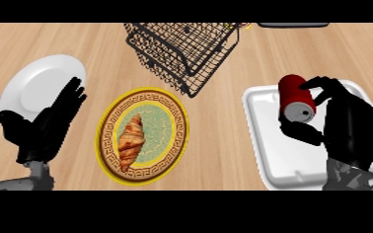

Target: Pick the can from the tray and place it in the tiered basket

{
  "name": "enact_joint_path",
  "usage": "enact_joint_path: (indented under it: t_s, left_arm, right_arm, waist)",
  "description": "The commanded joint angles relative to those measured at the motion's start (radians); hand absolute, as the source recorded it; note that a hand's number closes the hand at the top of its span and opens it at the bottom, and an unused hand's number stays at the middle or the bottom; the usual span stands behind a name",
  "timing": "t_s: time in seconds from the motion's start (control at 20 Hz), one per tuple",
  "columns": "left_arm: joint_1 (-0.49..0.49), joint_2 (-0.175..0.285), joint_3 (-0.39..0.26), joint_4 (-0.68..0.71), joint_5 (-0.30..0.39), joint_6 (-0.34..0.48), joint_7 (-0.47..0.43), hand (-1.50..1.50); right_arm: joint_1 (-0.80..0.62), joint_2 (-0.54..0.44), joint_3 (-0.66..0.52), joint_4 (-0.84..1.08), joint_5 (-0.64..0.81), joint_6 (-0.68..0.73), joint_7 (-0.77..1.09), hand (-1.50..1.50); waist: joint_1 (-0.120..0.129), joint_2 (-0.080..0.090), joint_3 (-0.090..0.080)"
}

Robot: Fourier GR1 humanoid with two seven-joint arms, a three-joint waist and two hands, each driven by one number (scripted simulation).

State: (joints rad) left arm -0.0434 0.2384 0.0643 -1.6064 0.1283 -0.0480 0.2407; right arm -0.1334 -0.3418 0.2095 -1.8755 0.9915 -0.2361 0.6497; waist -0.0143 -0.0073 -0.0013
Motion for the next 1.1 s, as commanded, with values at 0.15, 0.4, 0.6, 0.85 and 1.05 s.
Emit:
enact_joint_path:
  t_s: [0.15, 0.4, 0.6, 0.85, 1.05]
  left_arm:
    - [-0.007, -0.012, 0.006, 0.068, -0.008, -0.029, -0.067, 0.0]
    - [-0.068, -0.016, 0.011, 0.071, -0.008, -0.014, -0.01, 0.0]
    - [-0.02, -0.007, 0.018, 0.068, 0.014, -0.069, -0.042, 0.0]
    - [-0.09, -0.011, 0.016, 0.059, -0.01, -0.031, 0.014, 0.0]
    - [-0.09, -0.034, 0.013, 0.121, -0.037, -0.027, -0.065, 0.0]
  right_arm:
    - [-0.183, 0.093, 0.086, -0.185, 0.053, 0.203, 0.175, 1.5]
    - [-0.476, 0.197, 0.084, -0.044, 0.02, 0.341, 0.274, 1.5]
    - [-0.583, 0.286, 0.102, 0.105, 0.086, 0.315, 0.29, 1.5]
    - [-0.777, 0.339, 0.008, 0.411, 0.041, 0.212, 0.249, 1.5]
    - [-0.883, 0.341, -0.012, 0.578, 0.02, 0.128, 0.241, 1.5]
  waist:
    - [0.019, 0.006, 0.0]
    - [0.028, 0.009, 0.0]
    - [0.029, 0.008, 0.0]
    - [0.035, 0.012, 0.001]
    - [0.031, 0.012, 0.001]
